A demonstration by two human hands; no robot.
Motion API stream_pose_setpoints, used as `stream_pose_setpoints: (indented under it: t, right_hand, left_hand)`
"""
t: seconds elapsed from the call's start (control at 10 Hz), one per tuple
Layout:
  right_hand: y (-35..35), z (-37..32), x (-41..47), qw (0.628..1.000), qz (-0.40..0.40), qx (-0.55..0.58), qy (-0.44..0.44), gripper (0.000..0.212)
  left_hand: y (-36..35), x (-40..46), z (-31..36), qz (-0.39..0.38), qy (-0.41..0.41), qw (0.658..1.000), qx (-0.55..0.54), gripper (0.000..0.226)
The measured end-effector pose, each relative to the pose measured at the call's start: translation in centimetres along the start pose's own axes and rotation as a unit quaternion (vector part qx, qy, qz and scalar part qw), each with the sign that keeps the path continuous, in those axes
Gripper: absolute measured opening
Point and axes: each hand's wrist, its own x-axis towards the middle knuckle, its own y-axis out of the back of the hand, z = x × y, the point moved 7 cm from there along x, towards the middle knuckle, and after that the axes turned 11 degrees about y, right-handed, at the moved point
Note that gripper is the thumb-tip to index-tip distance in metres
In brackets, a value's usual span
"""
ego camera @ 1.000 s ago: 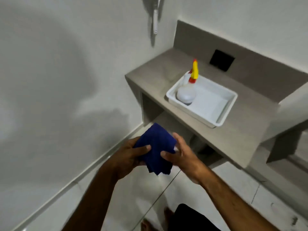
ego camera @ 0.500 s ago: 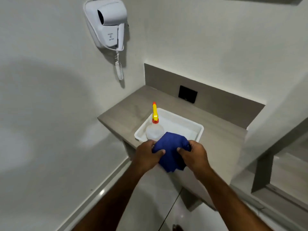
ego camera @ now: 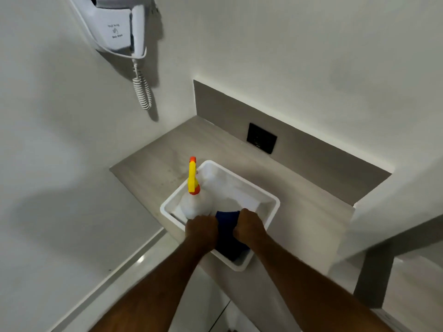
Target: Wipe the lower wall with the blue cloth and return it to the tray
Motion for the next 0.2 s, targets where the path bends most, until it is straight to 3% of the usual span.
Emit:
stream_pose_setpoints:
  t: [0.2]
  right_hand:
    - [2.3, -1.6, -0.7, 0.986, 0.082, -0.139, 0.05, 0.038]
  left_hand:
    - [4.6, -3.4, 0.4, 0.097, -0.098, 0.989, 0.06, 0.033]
